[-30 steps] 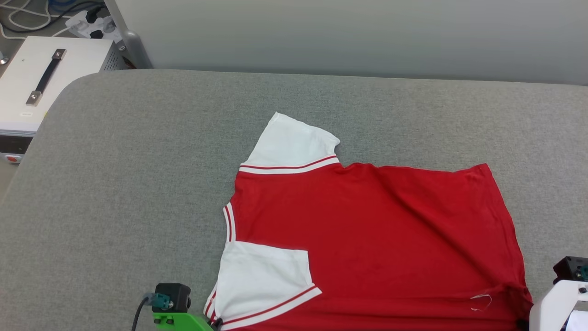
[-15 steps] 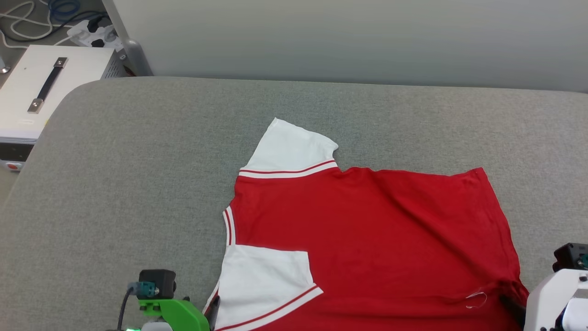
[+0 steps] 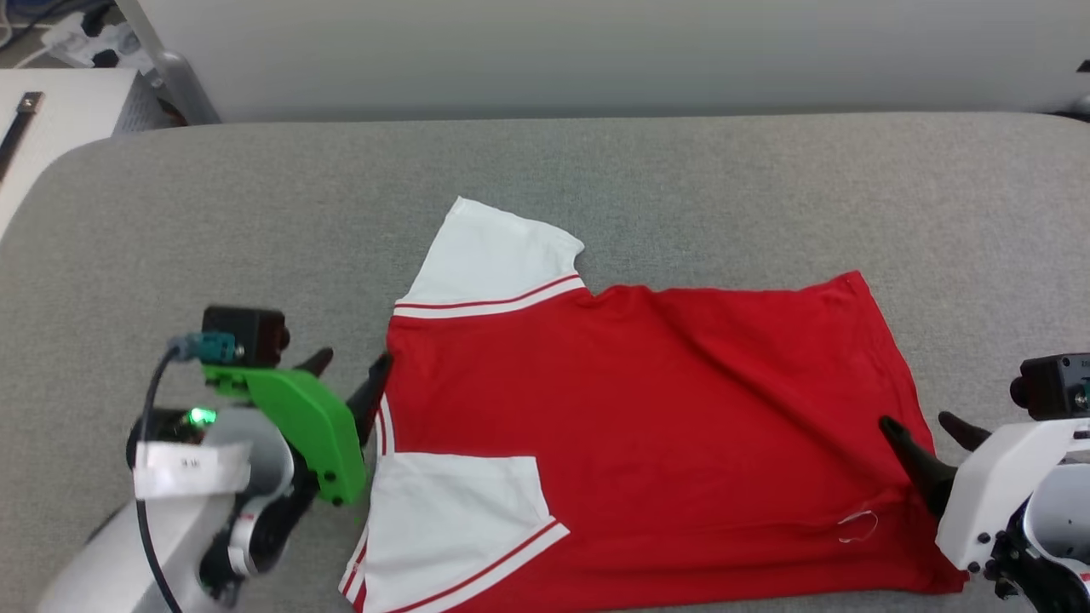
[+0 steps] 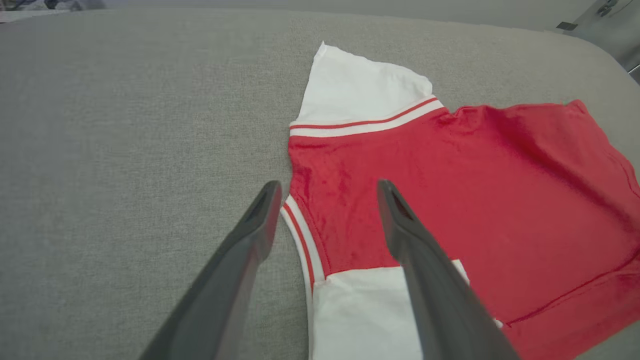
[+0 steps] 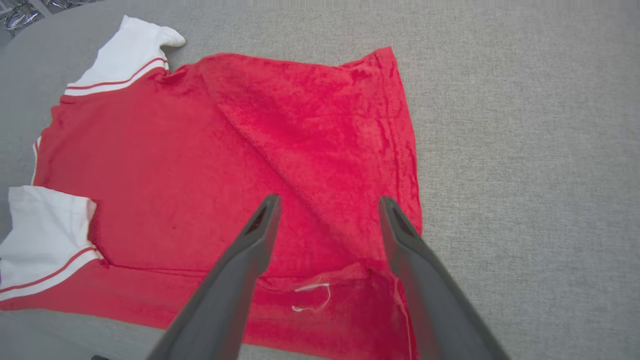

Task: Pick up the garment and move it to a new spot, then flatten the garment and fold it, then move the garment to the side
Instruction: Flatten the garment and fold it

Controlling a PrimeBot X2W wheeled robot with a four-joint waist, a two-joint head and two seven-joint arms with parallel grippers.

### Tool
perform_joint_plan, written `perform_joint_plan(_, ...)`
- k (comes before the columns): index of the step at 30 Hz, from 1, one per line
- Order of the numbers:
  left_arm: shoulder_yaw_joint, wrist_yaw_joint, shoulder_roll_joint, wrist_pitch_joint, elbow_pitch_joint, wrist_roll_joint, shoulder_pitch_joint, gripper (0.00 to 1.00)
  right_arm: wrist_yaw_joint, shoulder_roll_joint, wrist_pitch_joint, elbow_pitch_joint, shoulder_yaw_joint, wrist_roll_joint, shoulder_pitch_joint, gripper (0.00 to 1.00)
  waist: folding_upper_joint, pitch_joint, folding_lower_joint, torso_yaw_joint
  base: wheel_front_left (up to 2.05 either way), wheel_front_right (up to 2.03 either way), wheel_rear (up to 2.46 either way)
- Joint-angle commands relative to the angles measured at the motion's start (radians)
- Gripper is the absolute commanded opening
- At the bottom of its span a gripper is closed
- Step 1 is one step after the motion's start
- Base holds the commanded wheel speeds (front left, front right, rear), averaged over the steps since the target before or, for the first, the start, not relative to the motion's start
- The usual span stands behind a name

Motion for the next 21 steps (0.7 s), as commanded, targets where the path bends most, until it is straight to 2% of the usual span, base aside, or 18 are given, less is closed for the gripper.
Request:
perform_joint_plan(1,0.005,-0.01,0.016,0.035,-0.005,0.006,-0.073,1.0,-0.001,0.007,-0.001,-0.023,0.012,0.002,-0.025,1.0,0.0,0.08,0.0,-0.056,0.0,0.0,0.0)
perform_joint_plan(9,-0.009,-0.119,0.064,0.315,0.123,-0.024,-0.431,1.0,-0.001,0.014,-0.001,-0.085,0.071,0.003,-0.11,1.0,0.0,0.223,0.0,-0.137,0.0,0.0,0.0)
perform_joint_plan(12,-0.017,-0.147,0.054,0.411,0.206,-0.042,-0.549,1.0,-0.001,0.005,-0.003,-0.091,0.093,0.002,-0.144,1.0,0.0,0.265,0.0,-0.159,0.0,0.0,0.0)
perform_joint_plan(16,-0.022,-0.169,0.035,0.492,0.327,-0.058,-0.665,1.0,-0.001,0.003,-0.008,-0.097,0.114,0.002,-0.186,1.0,0.0,0.311,0.0,-0.184,0.0,0.0,0.0)
perform_joint_plan(21,-0.025,-0.189,0.009,0.523,0.474,-0.056,-0.767,1.0,-0.001,0.005,-0.015,-0.1,0.145,0.007,-0.219,1.0,0.0,0.353,0.0,-0.207,0.0,0.0,0.0)
